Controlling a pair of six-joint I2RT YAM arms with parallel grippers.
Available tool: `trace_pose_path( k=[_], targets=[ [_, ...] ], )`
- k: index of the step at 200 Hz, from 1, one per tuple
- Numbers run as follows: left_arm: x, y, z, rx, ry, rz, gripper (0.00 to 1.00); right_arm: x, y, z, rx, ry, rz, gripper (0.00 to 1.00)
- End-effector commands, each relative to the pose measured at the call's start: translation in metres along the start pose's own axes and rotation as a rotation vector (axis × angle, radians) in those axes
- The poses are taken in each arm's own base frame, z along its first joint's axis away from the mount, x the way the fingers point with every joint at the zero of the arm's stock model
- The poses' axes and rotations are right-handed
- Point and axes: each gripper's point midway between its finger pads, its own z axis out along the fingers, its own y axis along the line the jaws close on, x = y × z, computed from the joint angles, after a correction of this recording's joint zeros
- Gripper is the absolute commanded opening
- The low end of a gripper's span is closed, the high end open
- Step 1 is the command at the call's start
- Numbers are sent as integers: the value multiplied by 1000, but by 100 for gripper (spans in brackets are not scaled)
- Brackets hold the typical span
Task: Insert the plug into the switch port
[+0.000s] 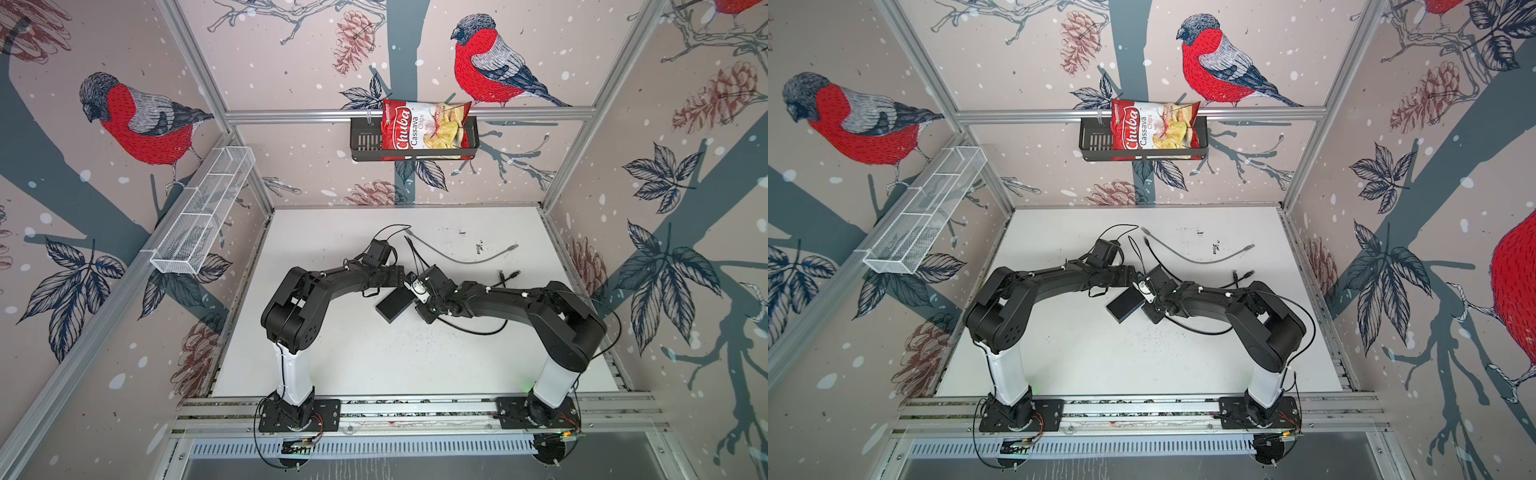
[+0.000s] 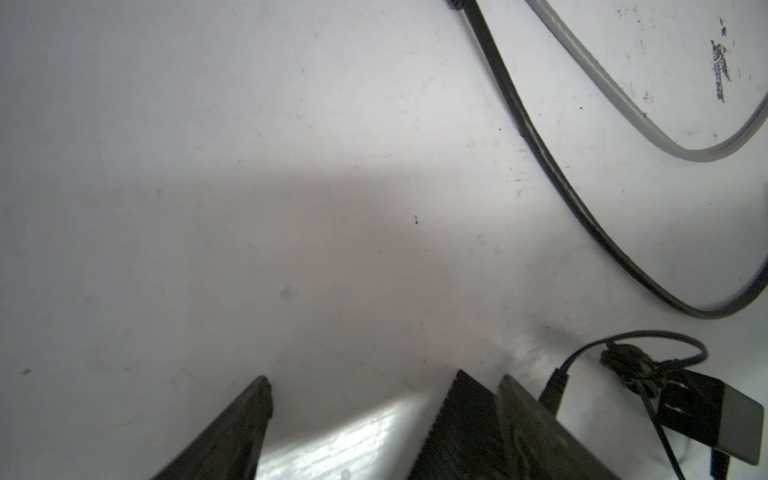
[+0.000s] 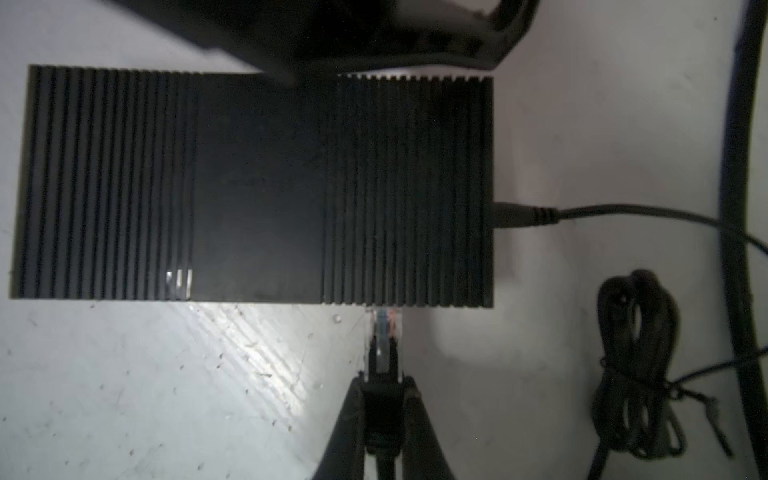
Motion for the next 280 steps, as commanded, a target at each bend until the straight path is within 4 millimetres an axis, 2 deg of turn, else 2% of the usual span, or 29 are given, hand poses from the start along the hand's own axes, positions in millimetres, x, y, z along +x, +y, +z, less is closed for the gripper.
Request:
trace_pose_path(
  k=[1, 58, 128, 280],
  targets=[
    [16, -2, 3, 11, 61, 0, 84, 4, -2, 1, 15, 27, -4, 1],
    [21, -6, 6, 22, 76, 6, 84, 5, -1, 4, 13, 59, 0, 1],
    [34, -11, 9, 35, 102, 14, 84, -5, 1, 6, 0, 47, -3, 1],
    [45, -24, 14, 100, 123, 16, 84, -29, 13, 13, -47, -41, 3, 2]
  ],
)
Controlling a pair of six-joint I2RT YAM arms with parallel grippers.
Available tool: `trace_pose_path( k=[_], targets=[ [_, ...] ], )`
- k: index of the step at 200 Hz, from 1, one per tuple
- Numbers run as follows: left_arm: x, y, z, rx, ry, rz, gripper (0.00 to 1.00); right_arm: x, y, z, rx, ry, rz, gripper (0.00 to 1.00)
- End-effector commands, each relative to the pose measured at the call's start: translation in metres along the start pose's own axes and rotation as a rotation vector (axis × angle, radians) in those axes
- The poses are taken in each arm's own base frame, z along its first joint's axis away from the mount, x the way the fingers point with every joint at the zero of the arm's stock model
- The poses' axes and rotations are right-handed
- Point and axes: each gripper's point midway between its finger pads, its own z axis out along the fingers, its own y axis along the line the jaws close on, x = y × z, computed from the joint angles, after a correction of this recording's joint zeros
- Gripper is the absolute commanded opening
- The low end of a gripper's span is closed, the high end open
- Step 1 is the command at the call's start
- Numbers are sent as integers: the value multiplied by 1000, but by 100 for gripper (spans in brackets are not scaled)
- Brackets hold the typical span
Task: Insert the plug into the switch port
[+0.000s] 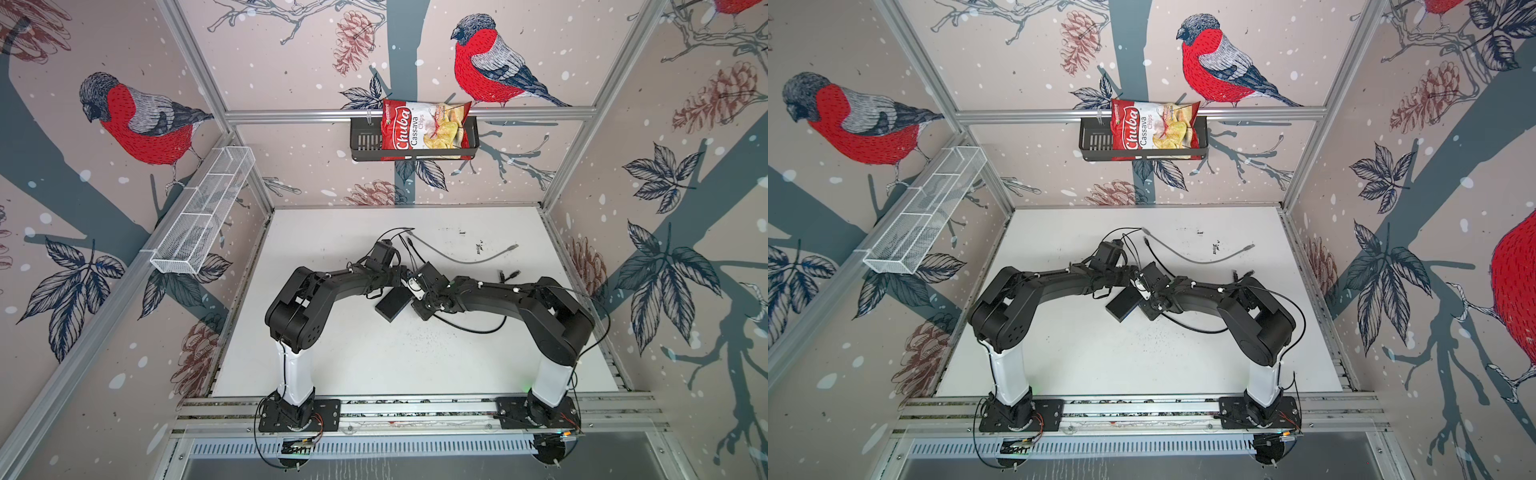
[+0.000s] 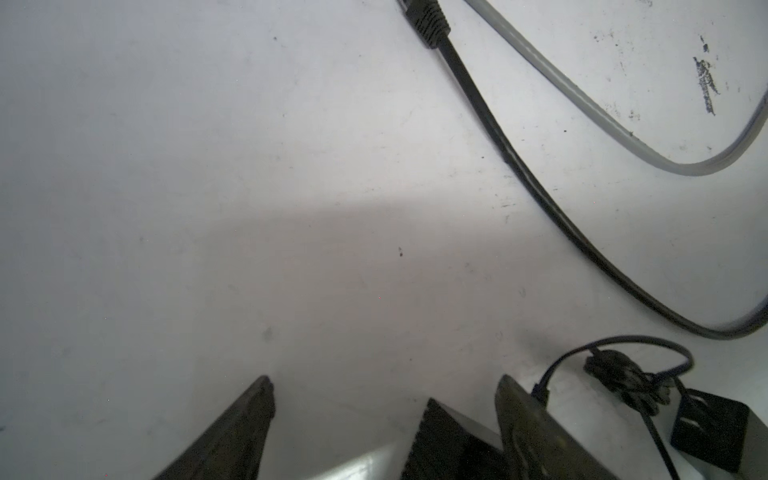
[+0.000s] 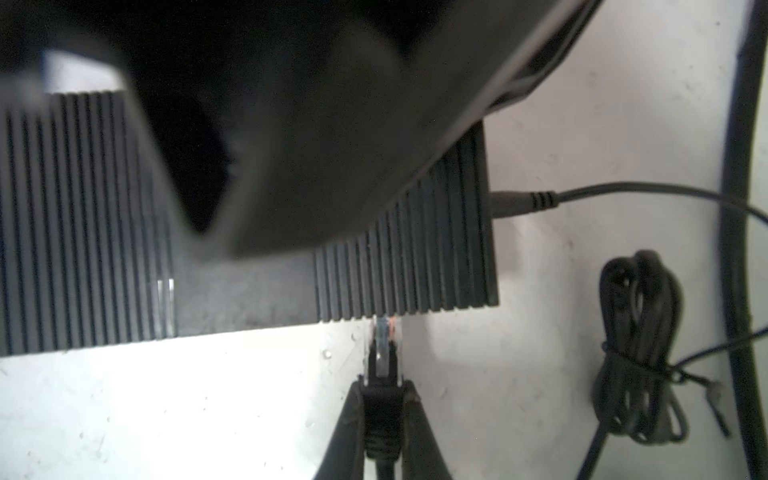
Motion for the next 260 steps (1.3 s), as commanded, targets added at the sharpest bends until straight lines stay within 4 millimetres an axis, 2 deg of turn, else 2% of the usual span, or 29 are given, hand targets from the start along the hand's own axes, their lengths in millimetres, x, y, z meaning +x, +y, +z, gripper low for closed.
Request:
trace_pose_path(
  k=[1, 25, 42, 67, 92, 120, 141, 165, 208, 233, 260],
  targets=[
    [48, -19, 0, 107, 190, -37, 84, -21, 14, 3, -67, -86, -14, 2],
    [47, -13, -3, 79, 184, -43, 84, -18, 12, 2, -61, -87, -5, 2],
    [36, -5, -10, 46, 156, -48, 86, -12, 6, -1, -52, -93, 11, 2],
    [12, 9, -29, -33, 93, -29, 96, -7, -1, -10, -50, -115, 34, 2],
    [-9, 17, -48, -112, 53, 15, 96, -4, -7, -16, -49, -130, 41, 2],
    [-17, 19, -69, -136, 37, 113, 97, 1, -14, -20, -40, -140, 48, 2],
    [-4, 15, -80, -124, 74, 211, 97, 3, -21, -27, -45, -157, 70, 2],
    [19, 8, -90, -123, 125, 306, 97, 2, -32, -38, -35, -185, 99, 2],
    [65, -12, -93, -107, 226, 405, 97, -2, -38, -45, -34, -208, 99, 2],
    [79, -11, -96, -124, 271, 406, 97, -1, -36, -46, -44, -212, 94, 2],
    [87, 6, -94, -205, 302, 393, 97, -1, -35, -47, -51, -221, 93, 2]
  ],
)
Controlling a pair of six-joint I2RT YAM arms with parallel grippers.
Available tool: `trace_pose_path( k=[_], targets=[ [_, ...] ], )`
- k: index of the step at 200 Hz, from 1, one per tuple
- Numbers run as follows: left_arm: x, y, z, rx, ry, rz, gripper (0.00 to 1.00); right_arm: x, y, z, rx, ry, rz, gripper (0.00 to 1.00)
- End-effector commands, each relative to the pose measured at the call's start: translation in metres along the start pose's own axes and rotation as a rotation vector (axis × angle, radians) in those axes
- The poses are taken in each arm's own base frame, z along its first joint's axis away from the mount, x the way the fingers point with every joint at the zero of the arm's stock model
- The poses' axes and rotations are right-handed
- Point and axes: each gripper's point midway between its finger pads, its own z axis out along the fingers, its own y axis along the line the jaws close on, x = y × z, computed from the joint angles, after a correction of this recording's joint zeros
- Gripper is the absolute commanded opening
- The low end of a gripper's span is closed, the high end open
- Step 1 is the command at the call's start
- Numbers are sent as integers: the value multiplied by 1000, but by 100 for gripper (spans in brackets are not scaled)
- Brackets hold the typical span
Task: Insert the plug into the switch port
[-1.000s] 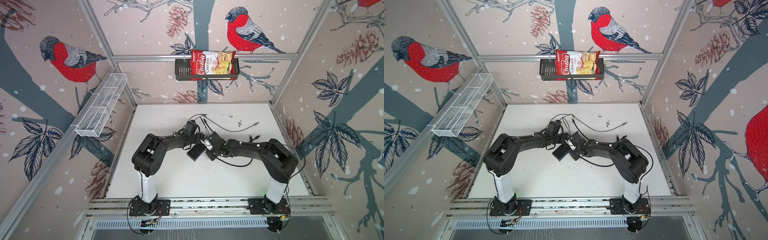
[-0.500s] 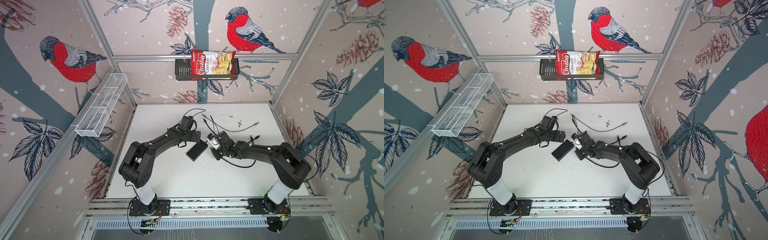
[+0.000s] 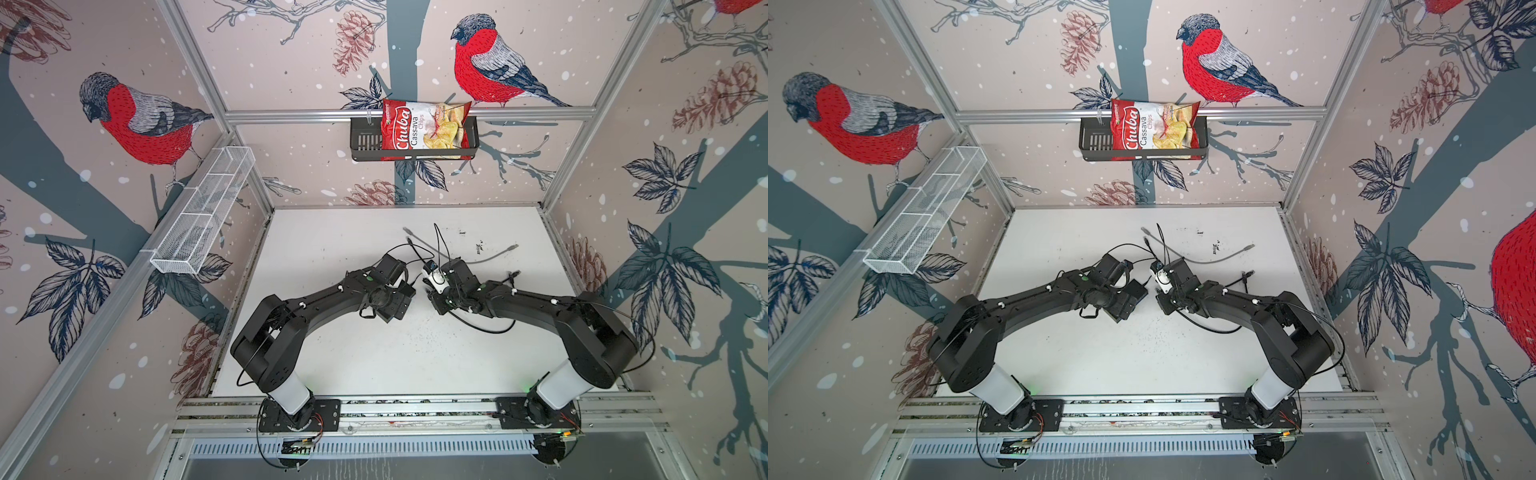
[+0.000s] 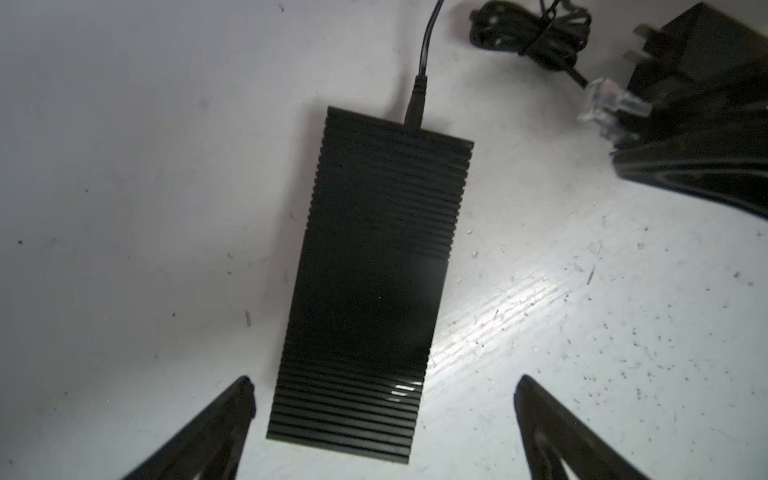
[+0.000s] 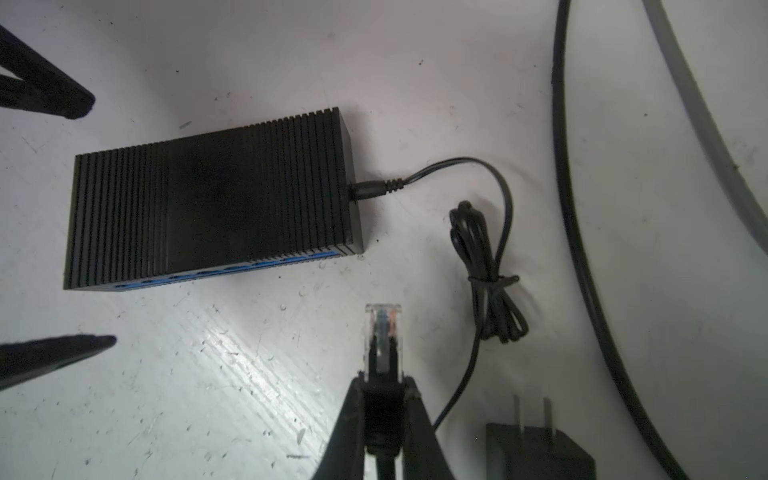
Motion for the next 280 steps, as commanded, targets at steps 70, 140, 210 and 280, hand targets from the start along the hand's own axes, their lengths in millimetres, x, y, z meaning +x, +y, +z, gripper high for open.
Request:
trace_pose_path(
  k=[70, 140, 210, 280],
  targets=[
    [21, 16, 23, -89, 73, -10, 97, -8, 11, 0, -51, -29, -19, 2],
    [22, 11, 19, 27, -4, -180, 97, -36, 20, 11, -110, -65, 6, 2],
    [34, 7, 12, 205, -73, -416, 97, -43, 21, 24, -140, -58, 9, 2],
    [21, -2, -1, 320, -180, -554, 96, -43, 9, 49, -102, -18, 39, 2]
  ],
)
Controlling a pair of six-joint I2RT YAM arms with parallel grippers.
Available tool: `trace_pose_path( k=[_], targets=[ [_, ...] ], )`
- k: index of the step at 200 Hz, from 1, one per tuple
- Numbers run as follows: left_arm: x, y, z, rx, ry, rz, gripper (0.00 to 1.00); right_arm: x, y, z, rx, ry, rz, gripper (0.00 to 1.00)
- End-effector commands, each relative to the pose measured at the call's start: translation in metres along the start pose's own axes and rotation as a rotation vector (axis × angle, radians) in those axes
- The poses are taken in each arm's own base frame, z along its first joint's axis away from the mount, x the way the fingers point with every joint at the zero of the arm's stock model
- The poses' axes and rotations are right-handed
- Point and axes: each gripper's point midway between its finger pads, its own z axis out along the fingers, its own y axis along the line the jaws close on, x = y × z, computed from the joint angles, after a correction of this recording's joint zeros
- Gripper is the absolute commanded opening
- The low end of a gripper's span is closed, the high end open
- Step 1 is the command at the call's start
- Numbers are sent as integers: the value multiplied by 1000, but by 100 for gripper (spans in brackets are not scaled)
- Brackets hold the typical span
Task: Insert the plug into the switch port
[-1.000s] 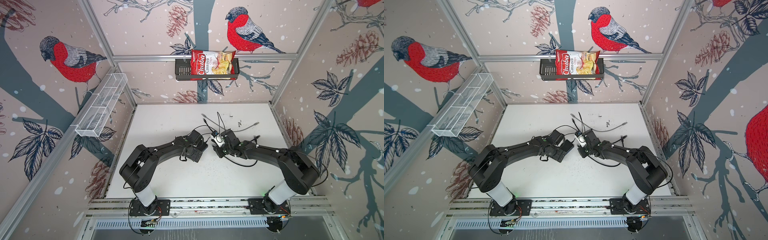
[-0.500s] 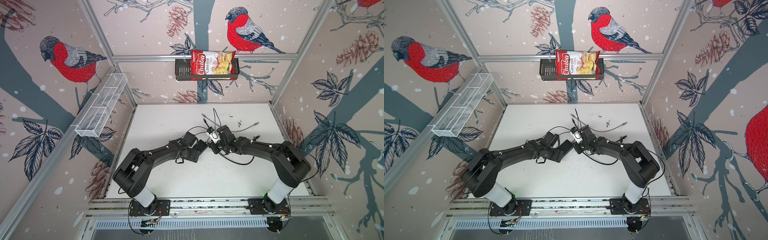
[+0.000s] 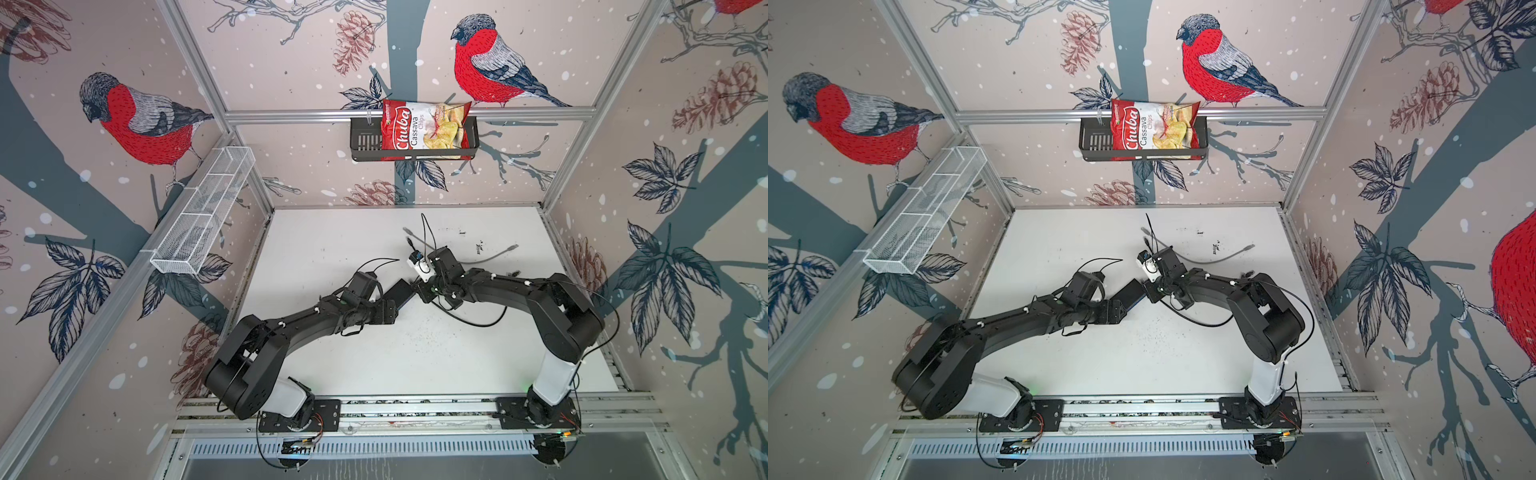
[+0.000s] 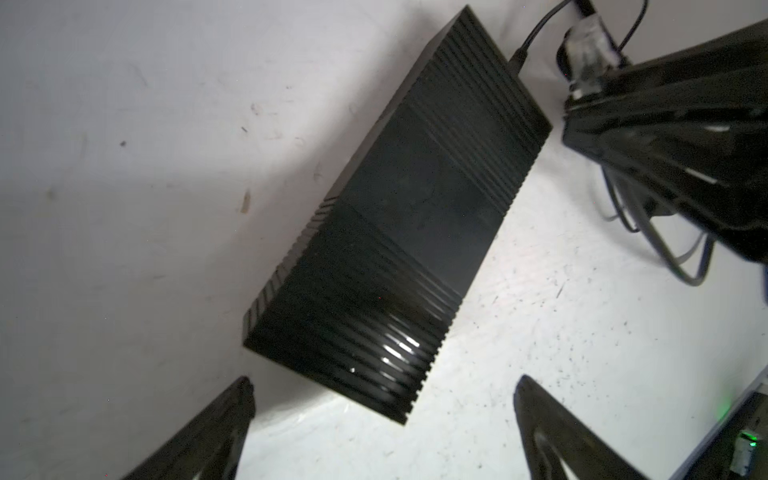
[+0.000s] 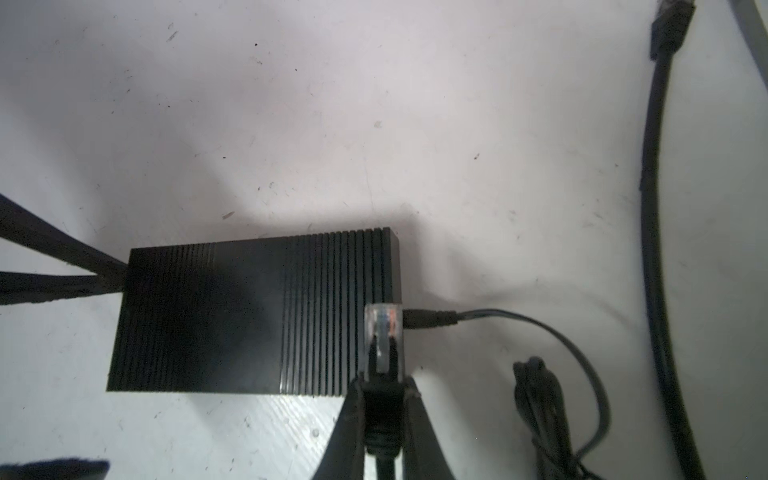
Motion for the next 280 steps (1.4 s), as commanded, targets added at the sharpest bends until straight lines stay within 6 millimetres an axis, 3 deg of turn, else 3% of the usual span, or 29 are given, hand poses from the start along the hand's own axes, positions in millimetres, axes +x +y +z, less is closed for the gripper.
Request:
trace_pose_path(
  k=[1, 26, 104, 156, 180, 214, 242, 280],
  targets=[
    [-11, -13, -2, 80, -53, -62, 96, 3, -5, 7, 14, 11, 29, 2],
    [-11, -13, -4, 112, -71, -107, 97, 15, -7, 12, 16, 37, 43, 1],
    [0, 10, 7, 77, -103, -237, 96, 43, -14, 30, 40, 114, 74, 1],
    [-16, -10, 5, 200, -175, -227, 96, 61, -18, 38, 32, 154, 105, 1],
    [-24, -6, 3, 130, -189, -205, 96, 61, -17, 38, 19, 150, 108, 1],
    [-29, 24, -8, -173, -165, -76, 97, 57, -15, 37, -14, 135, 120, 1],
    [-35, 22, -15, -227, -128, 92, 97, 55, -16, 35, -17, 130, 122, 1],
    [-34, 20, 4, -246, -41, 309, 97, 51, -14, 33, -29, 120, 118, 1]
  ],
)
